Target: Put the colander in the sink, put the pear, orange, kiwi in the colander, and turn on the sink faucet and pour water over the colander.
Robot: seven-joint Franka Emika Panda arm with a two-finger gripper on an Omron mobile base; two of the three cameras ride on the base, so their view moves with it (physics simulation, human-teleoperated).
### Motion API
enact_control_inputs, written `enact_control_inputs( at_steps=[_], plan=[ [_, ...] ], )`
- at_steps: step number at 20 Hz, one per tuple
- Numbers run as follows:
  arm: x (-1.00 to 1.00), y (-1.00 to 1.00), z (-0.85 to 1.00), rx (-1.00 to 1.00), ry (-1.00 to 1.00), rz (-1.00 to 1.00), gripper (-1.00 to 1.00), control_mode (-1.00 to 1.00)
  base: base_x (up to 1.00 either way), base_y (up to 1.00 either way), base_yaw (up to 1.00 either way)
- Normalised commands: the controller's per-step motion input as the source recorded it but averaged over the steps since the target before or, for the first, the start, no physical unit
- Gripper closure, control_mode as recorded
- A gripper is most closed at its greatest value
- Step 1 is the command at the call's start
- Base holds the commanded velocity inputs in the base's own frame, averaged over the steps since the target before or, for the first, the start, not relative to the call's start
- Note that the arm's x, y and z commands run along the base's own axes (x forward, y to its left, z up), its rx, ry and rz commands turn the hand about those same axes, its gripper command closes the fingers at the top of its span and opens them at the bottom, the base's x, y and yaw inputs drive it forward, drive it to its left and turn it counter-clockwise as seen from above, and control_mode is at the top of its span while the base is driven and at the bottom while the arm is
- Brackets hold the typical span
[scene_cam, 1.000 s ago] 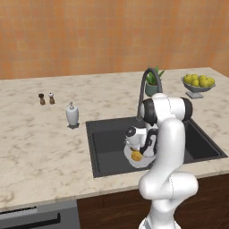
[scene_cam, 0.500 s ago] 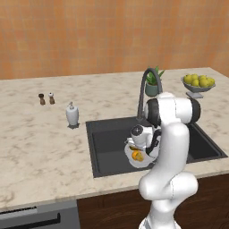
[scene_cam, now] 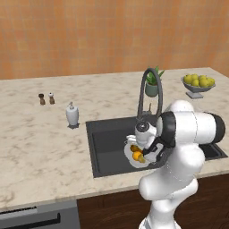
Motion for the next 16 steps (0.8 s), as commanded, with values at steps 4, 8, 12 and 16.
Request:
enact_control_inputs(
  at_steps=[4, 8, 12, 16],
  plan=[
    [-0.36, 0.36, 1.0, -0.02, 0.12, 0.14, -1.0, -1.0, 0.0, 0.0, 0.0],
    [-0.23, 0.2, 1.0, 0.0, 0.1, 0.14, -1.0, -1.0, 0.0, 0.0, 0.0],
    [-0.1, 0.26, 1.0, 0.0, 0.1, 0.11, -1.0, -1.0, 0.0, 0.0, 0.0],
    [-0.46, 0.61, 0.99, -0.04, 0.04, 0.05, -1.0, -1.0, 0.0, 0.0, 0.0]
  ],
)
